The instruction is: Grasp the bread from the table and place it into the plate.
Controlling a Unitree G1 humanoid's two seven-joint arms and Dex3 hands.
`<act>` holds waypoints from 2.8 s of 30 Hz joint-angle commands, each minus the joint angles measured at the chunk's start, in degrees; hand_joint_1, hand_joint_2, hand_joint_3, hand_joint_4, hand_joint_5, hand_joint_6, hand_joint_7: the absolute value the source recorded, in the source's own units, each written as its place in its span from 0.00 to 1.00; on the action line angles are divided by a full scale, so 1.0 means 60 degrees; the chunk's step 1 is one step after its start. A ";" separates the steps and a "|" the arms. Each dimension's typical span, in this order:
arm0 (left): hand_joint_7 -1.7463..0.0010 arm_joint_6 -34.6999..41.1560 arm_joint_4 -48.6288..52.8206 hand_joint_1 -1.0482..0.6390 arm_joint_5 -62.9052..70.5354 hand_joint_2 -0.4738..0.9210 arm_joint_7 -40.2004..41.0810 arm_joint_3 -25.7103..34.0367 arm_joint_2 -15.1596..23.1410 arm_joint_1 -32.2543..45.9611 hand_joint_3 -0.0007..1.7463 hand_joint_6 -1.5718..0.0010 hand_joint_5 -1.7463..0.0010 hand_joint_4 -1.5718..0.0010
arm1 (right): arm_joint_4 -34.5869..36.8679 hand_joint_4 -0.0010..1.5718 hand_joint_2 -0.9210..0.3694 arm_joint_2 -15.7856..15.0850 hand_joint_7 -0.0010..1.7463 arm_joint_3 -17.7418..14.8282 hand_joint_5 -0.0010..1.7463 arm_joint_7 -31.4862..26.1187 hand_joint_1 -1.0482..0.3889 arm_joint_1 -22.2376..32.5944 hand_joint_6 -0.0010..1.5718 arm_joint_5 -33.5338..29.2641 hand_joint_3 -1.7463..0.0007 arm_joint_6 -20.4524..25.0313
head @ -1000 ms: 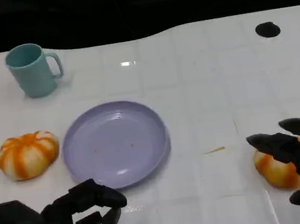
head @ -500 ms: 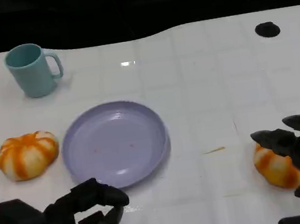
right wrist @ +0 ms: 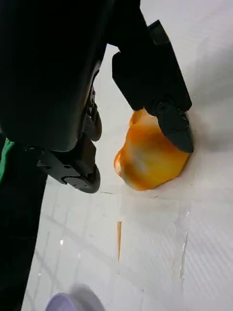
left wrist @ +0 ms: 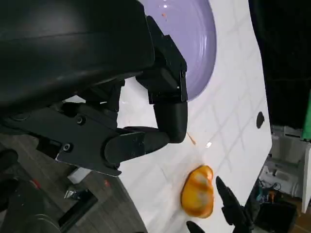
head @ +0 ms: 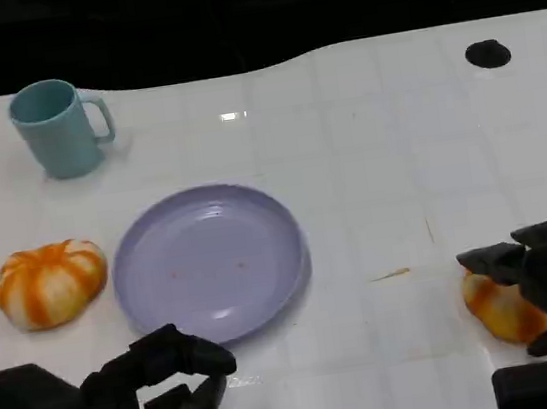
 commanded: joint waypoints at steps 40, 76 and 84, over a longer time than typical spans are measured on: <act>0.25 0.0049 -0.0346 0.42 0.0094 0.96 0.0117 -0.0021 0.0044 0.0044 0.34 0.60 0.00 0.58 | 0.4165 0.55 0.39 0.0508 0.65 0.0013 1.00 -0.3504 0.70 -0.2171 0.62 0.3263 0.35 -0.1136; 0.22 0.0070 -0.0341 0.45 0.0167 0.95 0.0209 -0.0123 0.0022 0.0017 0.38 0.63 0.00 0.59 | 0.2872 0.62 0.52 0.1503 1.00 0.0050 1.00 -0.4152 0.66 -0.2322 0.45 0.4185 0.17 -0.2705; 0.22 -0.0016 -0.0305 0.45 0.0280 0.94 0.0227 -0.0218 0.0012 0.0019 0.38 0.63 0.00 0.58 | 0.3184 0.62 0.53 0.2199 0.99 0.0544 1.00 -0.4109 0.66 -0.2946 0.47 0.4062 0.18 -0.2844</act>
